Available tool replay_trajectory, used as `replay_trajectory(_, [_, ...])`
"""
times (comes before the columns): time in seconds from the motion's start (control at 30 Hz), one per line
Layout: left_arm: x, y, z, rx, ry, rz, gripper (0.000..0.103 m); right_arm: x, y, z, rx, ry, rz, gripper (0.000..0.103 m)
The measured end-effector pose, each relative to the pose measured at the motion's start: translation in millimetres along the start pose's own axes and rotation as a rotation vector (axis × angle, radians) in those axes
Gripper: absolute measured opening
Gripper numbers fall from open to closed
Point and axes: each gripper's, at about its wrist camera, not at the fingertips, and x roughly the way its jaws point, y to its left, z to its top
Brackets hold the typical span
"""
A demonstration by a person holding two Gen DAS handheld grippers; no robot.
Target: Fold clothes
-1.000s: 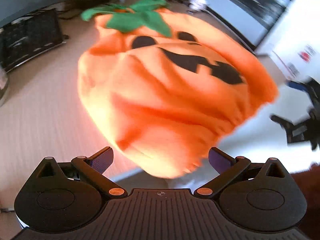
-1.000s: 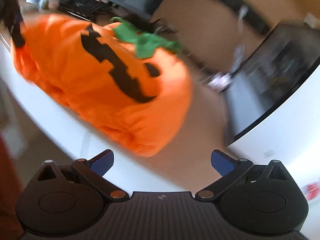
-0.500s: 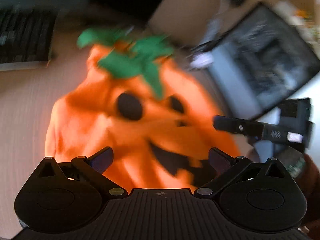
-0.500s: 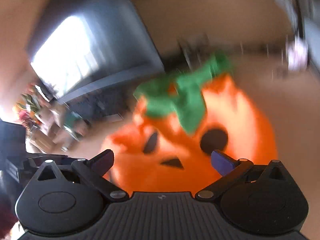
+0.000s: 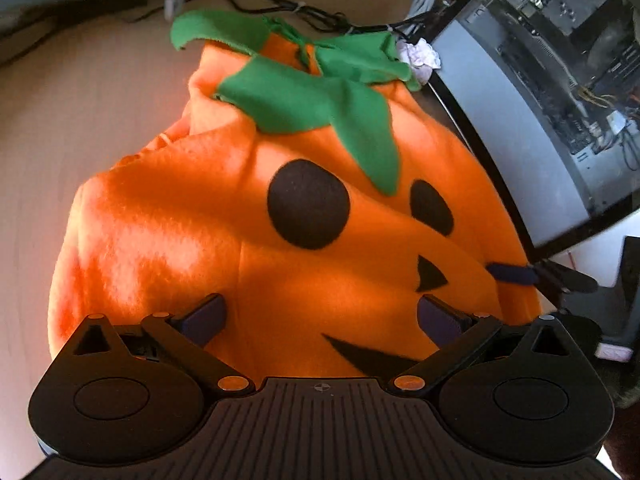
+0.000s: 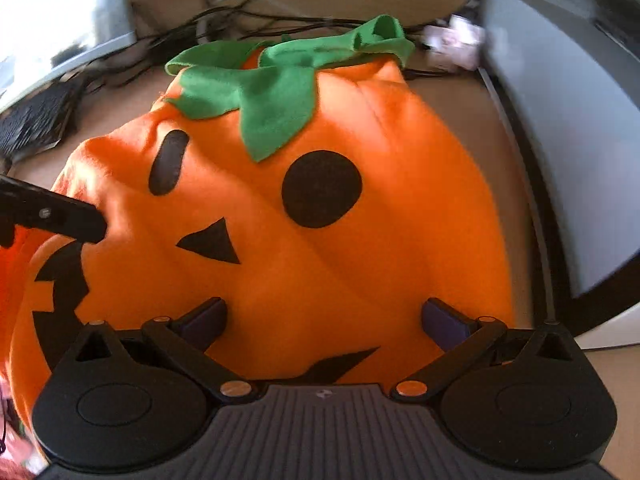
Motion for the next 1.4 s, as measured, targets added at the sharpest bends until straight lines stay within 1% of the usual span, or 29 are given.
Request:
replay_trajectory(0.07, [-0.5,2.8,2.2,0.008,0.011,0.005,0.103,3.9,-1.2,3.9,0.011,-0.006,0.001,0.103])
replay_trajectory(0.2, [-18.3,18.4,-16.3,-0.009,-0.011,0.005,0.103,9.8,8.0,1.7,0.033,-0.061,-0.029,0.103])
replay_trajectory(0.3, [-30.6,28.3,-28.6,-0.039,-0.033,0.011,0.103,11.0,14.9,-1.1,0.018,-0.050,-0.062,0.103])
replay_trajectory(0.33, [-34.0,30.5,-31.4,-0.055,-0.041,0.015,0.103,10.0,16.9,3.0,-0.006,-0.017,-0.048,0.103])
replay_trajectory(0.37, [-36.9,31.7,-33.5,-0.068,-0.045,0.022,0.103,9.0,16.1,10.5,-0.012,0.021,-0.013,0.103])
replay_trajectory(0.4, [-39.4,32.5,-35.7,-0.081,-0.049,0.031,0.103,8.3,12.0,19.5,0.004,0.056,0.030,0.103])
replay_trajectory(0.43, [-42.0,33.3,-37.9,-0.095,-0.052,0.039,0.103,3.7,7.5,28.9,0.030,0.066,0.076,0.103])
replay_trajectory(0.5, [-47.2,35.2,-42.0,-0.120,-0.055,0.049,0.103,-16.9,-1.7,49.8,0.098,0.006,0.171,0.103])
replay_trajectory(0.53, [-49.0,35.6,-43.2,-0.132,-0.056,0.052,0.103,-28.9,-3.9,62.1,0.117,-0.055,0.203,0.103])
replay_trajectory(0.57, [-50.6,35.5,-43.6,-0.146,-0.056,0.056,0.103,-37.6,-5.3,74.8,0.132,-0.115,0.215,0.103])
replay_trajectory(0.63, [-56.8,34.0,-41.6,-0.176,-0.064,0.063,0.103,-46.0,-6.2,101.1,0.150,-0.233,0.186,0.103])
replay_trajectory(0.67, [-62.2,31.0,-39.5,-0.180,-0.080,0.060,0.103,-45.6,-6.0,114.5,0.148,-0.272,0.165,0.103])
replay_trajectory(0.73, [-75.1,20.7,-33.1,-0.158,-0.128,0.047,0.103,-31.1,-4.0,141.8,0.111,-0.294,0.103,0.100])
replay_trajectory(0.8, [-80.6,3.1,-19.9,-0.111,-0.174,0.033,0.103,-10.7,-5.0,163.2,0.086,-0.293,0.067,0.087])
replay_trajectory(0.83, [-81.9,-2.4,-14.8,-0.093,-0.188,0.023,0.103,0.1,-7.3,172.7,0.085,-0.288,0.064,0.082])
replay_trajectory(0.9, [-72.7,-4.5,-6.2,-0.106,-0.178,0.021,0.103,23.2,-13.6,189.7,0.106,-0.276,0.102,0.058])
replay_trajectory(0.97, [-58.5,-1.7,-0.5,-0.141,-0.150,0.031,0.103,44.2,-14.2,200.7,0.109,-0.275,0.115,0.051])
replay_trajectory(1.03, [-43.5,5.3,-3.2,-0.188,-0.108,0.065,0.103,64.8,-11.3,205.4,0.077,-0.280,0.098,0.051])
replay_trajectory(1.07, [-37.3,8.5,-4.9,-0.209,-0.088,0.075,0.103,76.3,-9.5,204.8,0.067,-0.259,0.098,0.050])
replay_trajectory(1.13, [-28.6,13.5,-9.5,-0.242,-0.055,0.077,0.103,96.2,-9.6,198.5,0.069,-0.198,0.124,0.050])
replay_trajectory(1.17, [-26.7,14.4,-11.6,-0.244,-0.048,0.079,0.103,102.3,-9.5,193.0,0.064,-0.181,0.142,0.044])
replay_trajectory(1.2, [-26.4,14.0,-12.8,-0.236,-0.048,0.081,0.103,105.1,-8.4,187.9,0.053,-0.174,0.147,0.032])
replay_trajectory(1.27, [-26.1,13.8,-15.2,-0.225,-0.049,0.083,0.103,97.8,-6.7,180.0,0.048,-0.181,0.164,0.017])
replay_trajectory(1.33, [-27.1,16.4,-17.0,-0.225,-0.056,0.067,0.103,75.0,-4.0,172.2,0.044,-0.209,0.205,0.013])
replay_trajectory(1.4, [-28.4,19.3,-18.7,-0.226,-0.064,0.047,0.103,42.9,3.5,156.3,-0.004,-0.248,0.207,0.010])
